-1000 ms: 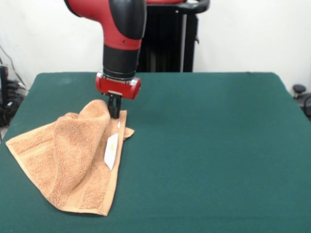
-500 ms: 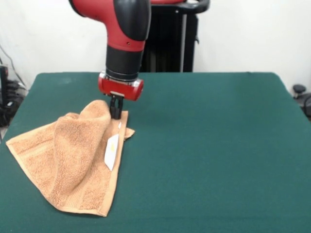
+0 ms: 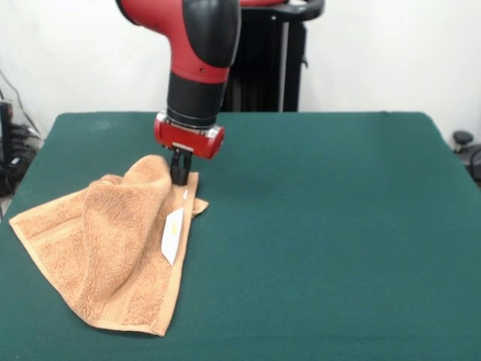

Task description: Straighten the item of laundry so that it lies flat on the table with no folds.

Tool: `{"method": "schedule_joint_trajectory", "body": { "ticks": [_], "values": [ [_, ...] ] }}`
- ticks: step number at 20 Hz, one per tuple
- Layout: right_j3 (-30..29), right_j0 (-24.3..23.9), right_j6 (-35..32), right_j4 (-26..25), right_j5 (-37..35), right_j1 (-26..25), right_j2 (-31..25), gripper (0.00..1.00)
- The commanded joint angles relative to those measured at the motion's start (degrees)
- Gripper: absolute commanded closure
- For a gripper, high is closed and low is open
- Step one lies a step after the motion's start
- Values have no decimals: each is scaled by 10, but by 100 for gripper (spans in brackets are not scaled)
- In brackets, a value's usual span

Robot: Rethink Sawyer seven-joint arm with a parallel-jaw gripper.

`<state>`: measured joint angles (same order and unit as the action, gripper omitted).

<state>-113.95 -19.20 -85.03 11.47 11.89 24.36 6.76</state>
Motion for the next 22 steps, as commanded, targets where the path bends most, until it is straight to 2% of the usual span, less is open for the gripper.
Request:
{"method": "schedule_joint_trajectory", "body": {
  "ticks": [1, 5, 11, 22],
  "values": [
    [31, 51, -208, 61, 38, -99, -114, 100],
    [36, 52, -196, 80, -5, -107, -122, 100],
    [33, 39, -206, 78, 10, -119, -148, 100],
    [32, 47, -236, 103, 26, -130, -162, 100]
  ]
}}
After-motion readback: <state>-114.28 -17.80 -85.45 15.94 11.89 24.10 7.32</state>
